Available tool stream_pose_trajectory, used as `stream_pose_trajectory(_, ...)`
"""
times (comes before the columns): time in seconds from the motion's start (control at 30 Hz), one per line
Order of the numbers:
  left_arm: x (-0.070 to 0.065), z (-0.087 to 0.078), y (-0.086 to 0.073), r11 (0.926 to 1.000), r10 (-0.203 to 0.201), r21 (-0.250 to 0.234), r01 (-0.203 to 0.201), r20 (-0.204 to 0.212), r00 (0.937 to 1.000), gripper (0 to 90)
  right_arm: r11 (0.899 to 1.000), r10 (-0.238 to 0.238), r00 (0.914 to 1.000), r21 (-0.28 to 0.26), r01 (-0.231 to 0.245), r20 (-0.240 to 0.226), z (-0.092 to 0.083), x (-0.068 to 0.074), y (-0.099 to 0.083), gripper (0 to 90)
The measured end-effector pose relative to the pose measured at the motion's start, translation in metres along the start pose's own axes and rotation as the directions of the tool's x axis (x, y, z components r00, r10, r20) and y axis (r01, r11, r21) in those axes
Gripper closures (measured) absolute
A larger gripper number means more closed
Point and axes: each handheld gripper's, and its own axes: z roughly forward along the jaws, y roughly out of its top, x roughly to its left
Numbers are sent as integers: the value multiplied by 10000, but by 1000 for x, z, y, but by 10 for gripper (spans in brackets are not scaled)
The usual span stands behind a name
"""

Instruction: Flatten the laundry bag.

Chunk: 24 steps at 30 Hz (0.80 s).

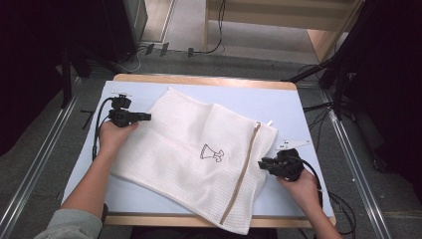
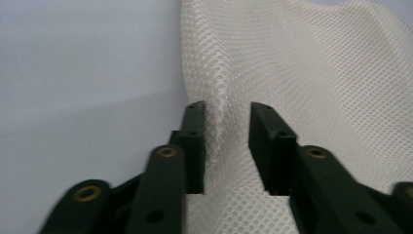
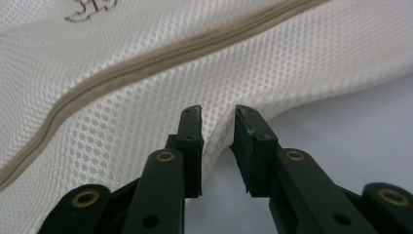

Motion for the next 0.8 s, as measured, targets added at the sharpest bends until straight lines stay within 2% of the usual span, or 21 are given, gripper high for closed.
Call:
stream_pose_trajectory(0.03,0,0,0,10000,0,0,0,0,10000,637,10000,0,10000,0,0,0,0,0,0,747)
stream_pose_trajectory(0.07,-2,-3,-1,9998,211,-24,-212,-119,9997,637,9998,-8,10000,-175,9,70,-4,-1,1,731)
stream_pose_trajectory(0.13,-4,-10,-4,9993,360,-89,-362,-245,9991,555,9964,254,9995,-807,-239,184,-15,-9,3,675)
stream_pose_trajectory(0.2,-7,-16,-7,9992,400,-15,-401,-307,9987,519,9943,196,9993,-1051,-160,332,-16,-15,5,651)
stream_pose_trajectory(0.33,-14,-34,-16,9987,443,-229,-448,-242,9987,489,9931,195,9977,-1165,-117,653,-11,-26,11,592)
stream_pose_trajectory(0.37,-14,-34,-16,9987,443,-229,-448,-242,9987,484,9931,195,9977,-1165,-117,653,-11,-26,11,592)
stream_pose_trajectory(0.4,-18,-44,-22,9985,460,-283,-464,-142,9988,483,9925,317,9963,-1203,-219,800,-8,-33,15,573)
stream_pose_trajectory(0.43,-18,-44,-22,9985,460,-283,-464,-142,9988,483,9921,421,9954,-1215,-314,863,-7,-37,17,566)
stream_pose_trajectory(0.47,-23,-52,-30,9980,576,-241,-581,-199,9981,483,9917,446,9949,-1242,-332,908,-6,-40,19,565)
stream_pose_trajectory(0.5,-23,-52,-30,9980,576,-241,-581,-199,9981,483,9917,446,9949,-1242,-332,908,-6,-40,19,565)
stream_pose_trajectory(0.6,-31,-61,-49,9967,809,-48,-810,-228,9965,482,9916,550,9913,-1233,-401,1199,1,-53,26,561)
stream_pose_trajectory(0.7,-36,-68,-62,9954,962,52,-961,-369,9947,478,9918,579,9895,-1211,-418,1322,6,-59,31,554)
stream_pose_trajectory(0.77,-36,-70,-66,9961,879,-28,-881,-312,9956,472,9914,569,9882,-1251,-391,1425,9,-63,36,554)
stream_pose_trajectory(0.8,-36,-77,-73,9965,825,-78,-829,-414,9957,469,9912,566,9881,-1267,-385,1428,10,-64,38,553)
